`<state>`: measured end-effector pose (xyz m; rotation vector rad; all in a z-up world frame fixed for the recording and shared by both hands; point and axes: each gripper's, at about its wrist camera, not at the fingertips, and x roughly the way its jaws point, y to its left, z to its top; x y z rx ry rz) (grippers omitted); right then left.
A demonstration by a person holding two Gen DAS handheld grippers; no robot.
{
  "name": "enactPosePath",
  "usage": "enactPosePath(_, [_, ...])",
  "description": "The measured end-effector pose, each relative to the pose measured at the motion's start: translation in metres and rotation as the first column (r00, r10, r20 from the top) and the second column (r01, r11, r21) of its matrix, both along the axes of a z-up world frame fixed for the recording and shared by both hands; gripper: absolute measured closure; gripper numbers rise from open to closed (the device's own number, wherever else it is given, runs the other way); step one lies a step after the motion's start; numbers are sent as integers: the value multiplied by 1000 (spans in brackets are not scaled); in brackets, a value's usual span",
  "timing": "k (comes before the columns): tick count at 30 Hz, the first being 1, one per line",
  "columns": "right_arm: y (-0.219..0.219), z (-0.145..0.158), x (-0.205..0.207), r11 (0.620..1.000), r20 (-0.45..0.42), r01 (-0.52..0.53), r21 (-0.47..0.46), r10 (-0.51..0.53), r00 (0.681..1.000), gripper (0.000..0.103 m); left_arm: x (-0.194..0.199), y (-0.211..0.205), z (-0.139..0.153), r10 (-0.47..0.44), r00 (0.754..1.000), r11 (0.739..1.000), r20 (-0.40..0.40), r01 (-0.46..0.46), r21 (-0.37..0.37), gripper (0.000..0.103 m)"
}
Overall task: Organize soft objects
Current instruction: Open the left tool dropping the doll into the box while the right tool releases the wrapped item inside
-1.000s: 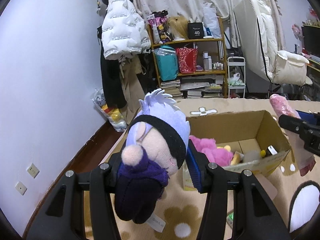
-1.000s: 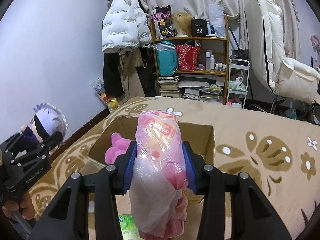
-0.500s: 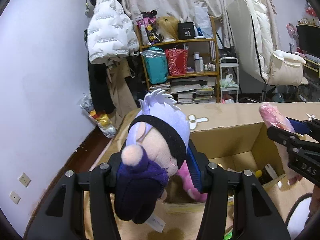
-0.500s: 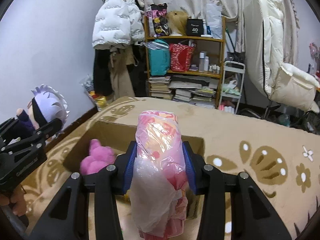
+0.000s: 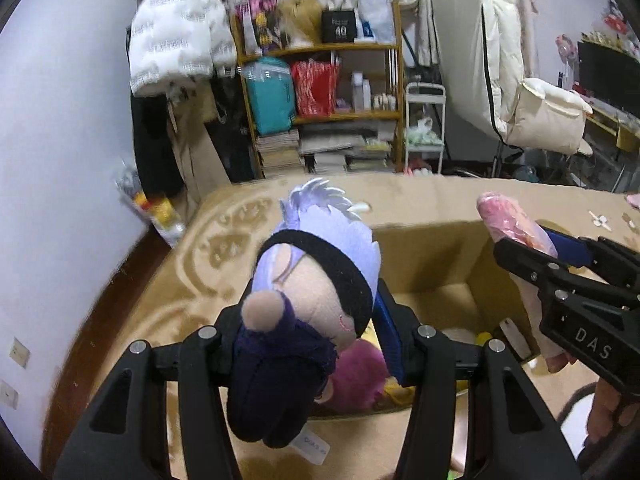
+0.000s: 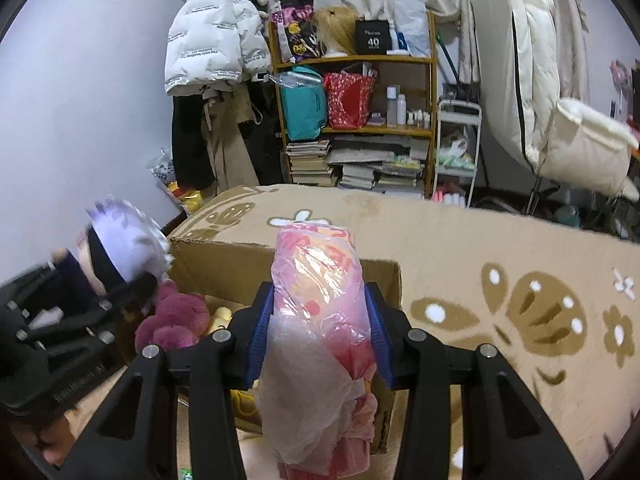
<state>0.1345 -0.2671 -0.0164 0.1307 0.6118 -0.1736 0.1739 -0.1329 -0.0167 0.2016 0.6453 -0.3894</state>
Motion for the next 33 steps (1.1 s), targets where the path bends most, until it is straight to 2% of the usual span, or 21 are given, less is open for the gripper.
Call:
enactPosePath(4, [-5, -8, 1, 999, -18, -7, 45, 8, 1000, 56, 2, -2, -13, -26, 998, 999, -62, 24, -23, 49])
enactPosePath(13, [-10, -19, 1, 996, -58, -19, 86, 24, 998, 56, -1, -11, -24, -29, 997, 999, -71, 30, 19, 45])
enactPosePath(15, [-10, -19, 0, 996, -60, -26, 86, 31, 998, 56, 0, -11, -23, -25, 997, 999, -75, 27, 22, 42])
enactPosePath(17, [-11, -19, 0, 996, -60, -26, 91, 32, 998, 56, -1, -12, -23, -24, 997, 999, -77, 26, 26, 34])
enactPosePath(23, [-13, -21, -1, 993, -66, -20, 119, 28, 997, 55, -3, -13, -19, -27, 999, 999, -47, 29, 37, 23])
enactPosePath(26, [-15, -20, -2, 991, -67, -16, 134, 25, 997, 49, -6, -15, -17, -36, 999, 999, -39, 37, 34, 17])
enactPosePath(29, [-17, -19, -4, 990, -56, -12, 143, 21, 998, 46, -8, -17, -16, -42, 999, 998, -29, 43, 39, 16])
enactPosePath(33, [-23, -13, -6, 987, -37, -5, 160, 11, 999, 38, -11, -18, -15, -46, 999, 997, -24, 47, 54, 16])
